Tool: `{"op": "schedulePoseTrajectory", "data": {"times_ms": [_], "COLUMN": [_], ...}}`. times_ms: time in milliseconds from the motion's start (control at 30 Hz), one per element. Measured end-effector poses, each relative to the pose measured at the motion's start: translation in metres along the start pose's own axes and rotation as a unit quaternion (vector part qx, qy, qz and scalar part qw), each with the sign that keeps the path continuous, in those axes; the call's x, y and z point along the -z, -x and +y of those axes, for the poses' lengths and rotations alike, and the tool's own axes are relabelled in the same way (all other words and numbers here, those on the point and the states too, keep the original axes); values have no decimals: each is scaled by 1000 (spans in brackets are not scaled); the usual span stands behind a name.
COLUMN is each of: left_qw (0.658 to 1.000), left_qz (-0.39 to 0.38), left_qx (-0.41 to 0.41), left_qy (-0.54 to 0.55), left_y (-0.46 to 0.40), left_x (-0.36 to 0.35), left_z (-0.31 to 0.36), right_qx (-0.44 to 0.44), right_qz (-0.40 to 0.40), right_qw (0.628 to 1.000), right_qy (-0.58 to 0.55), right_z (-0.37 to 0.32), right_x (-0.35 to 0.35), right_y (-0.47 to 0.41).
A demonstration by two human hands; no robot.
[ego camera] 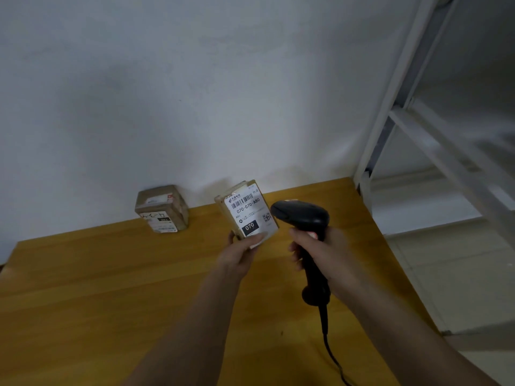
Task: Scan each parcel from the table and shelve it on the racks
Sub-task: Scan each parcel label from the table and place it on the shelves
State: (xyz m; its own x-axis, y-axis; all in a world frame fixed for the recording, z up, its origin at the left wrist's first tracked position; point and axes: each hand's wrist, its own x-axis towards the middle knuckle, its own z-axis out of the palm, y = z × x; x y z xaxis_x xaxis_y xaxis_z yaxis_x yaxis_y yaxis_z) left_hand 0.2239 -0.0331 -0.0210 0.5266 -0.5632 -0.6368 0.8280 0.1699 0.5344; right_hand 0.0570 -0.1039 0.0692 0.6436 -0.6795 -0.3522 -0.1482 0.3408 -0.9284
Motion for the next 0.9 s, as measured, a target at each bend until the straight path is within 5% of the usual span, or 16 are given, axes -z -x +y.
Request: {"op": "schedulePoseTrajectory", "data": {"times_ms": [567,900], "left_qw": [996,973], "left_qz": [-74,-121], "left_qx": [21,37], "left_qy": [-42,-191], "left_y": [52,84], "left_x": [17,17], "left_z": [19,8], "right_qx": [97,92], "right_qz": [-13,31], "right_qw": [985,985], "right_qy": [144,143], "right_z": [1,7], "right_x": [-23,-13], "right_y": [82,117]}}
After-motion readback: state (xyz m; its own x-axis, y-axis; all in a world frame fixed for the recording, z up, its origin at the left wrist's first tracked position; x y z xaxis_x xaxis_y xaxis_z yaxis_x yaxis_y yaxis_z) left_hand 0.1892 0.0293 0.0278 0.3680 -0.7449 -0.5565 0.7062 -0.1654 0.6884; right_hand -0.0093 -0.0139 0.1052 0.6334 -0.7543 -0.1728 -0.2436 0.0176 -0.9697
